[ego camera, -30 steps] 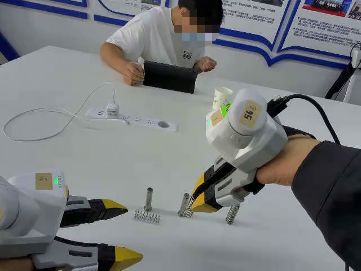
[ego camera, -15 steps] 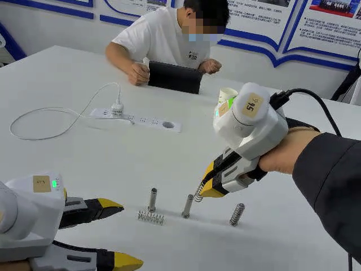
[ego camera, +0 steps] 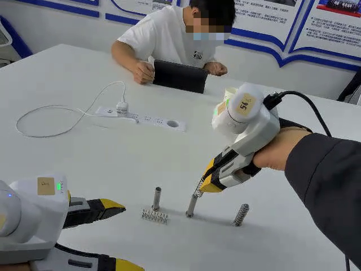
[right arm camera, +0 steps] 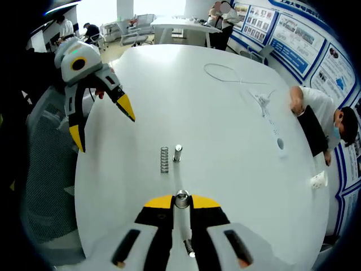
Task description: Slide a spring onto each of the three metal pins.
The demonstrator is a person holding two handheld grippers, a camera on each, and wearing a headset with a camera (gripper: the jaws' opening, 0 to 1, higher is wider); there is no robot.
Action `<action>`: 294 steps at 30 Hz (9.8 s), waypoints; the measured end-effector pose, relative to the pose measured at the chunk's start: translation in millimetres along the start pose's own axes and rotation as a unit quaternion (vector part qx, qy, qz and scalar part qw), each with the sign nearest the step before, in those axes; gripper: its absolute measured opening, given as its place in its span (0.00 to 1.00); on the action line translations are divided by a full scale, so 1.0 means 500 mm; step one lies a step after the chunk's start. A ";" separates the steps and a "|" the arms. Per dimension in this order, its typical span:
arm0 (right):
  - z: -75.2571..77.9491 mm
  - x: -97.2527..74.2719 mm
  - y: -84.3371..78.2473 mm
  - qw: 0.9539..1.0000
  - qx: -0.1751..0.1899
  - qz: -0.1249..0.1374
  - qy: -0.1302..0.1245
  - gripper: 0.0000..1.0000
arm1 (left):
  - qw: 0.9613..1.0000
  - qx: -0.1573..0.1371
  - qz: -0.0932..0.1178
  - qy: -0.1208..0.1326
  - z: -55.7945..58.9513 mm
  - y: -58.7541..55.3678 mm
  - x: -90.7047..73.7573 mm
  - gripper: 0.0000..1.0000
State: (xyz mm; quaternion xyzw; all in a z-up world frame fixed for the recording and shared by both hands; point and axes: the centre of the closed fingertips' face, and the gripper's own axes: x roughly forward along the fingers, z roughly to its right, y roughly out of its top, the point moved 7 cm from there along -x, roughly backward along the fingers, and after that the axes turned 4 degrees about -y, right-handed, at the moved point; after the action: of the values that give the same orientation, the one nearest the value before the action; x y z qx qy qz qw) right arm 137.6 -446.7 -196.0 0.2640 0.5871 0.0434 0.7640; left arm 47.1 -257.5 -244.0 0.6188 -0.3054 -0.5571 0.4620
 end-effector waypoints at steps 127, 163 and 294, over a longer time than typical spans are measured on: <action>-0.071 0.195 0.021 0.999 0.002 -0.015 0.040 0.15 | 1.000 -0.025 -0.010 0.013 -0.012 -0.024 -0.023 0.64; -0.126 0.163 0.013 0.997 -0.028 -0.031 0.064 0.11 | 0.999 -0.027 -0.017 0.005 -0.011 -0.026 -0.017 0.59; -0.248 0.009 0.127 0.982 -0.147 0.047 0.105 0.12 | 0.997 0.035 0.000 -0.067 0.024 0.009 0.030 0.12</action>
State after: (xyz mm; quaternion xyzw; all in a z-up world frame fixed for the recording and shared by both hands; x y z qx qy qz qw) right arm 40.3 -346.8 -192.3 0.1701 0.6379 0.1929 0.7259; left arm 38.9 -275.4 -245.7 0.5961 -0.3550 -0.5860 0.4186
